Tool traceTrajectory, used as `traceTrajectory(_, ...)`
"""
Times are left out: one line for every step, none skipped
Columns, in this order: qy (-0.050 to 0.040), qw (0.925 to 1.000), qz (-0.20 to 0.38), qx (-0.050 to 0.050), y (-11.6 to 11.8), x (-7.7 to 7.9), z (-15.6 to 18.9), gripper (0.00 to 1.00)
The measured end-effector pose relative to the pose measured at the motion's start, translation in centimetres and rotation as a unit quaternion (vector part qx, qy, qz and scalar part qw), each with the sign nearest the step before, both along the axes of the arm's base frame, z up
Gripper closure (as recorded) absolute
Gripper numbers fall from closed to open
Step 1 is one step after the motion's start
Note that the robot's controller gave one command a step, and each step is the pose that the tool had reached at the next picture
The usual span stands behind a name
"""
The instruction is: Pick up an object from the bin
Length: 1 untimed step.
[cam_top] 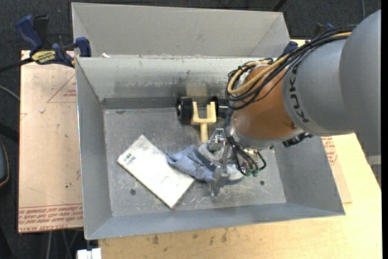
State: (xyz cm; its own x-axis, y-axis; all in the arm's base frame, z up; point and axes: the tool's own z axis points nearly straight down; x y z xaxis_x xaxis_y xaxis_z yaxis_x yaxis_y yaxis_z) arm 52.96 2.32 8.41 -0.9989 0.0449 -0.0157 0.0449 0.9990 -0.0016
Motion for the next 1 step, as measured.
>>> traceTrajectory(-0.0109, 0.9996, -0.028, -0.001, 0.88, 1.88, -0.62, 1.0)
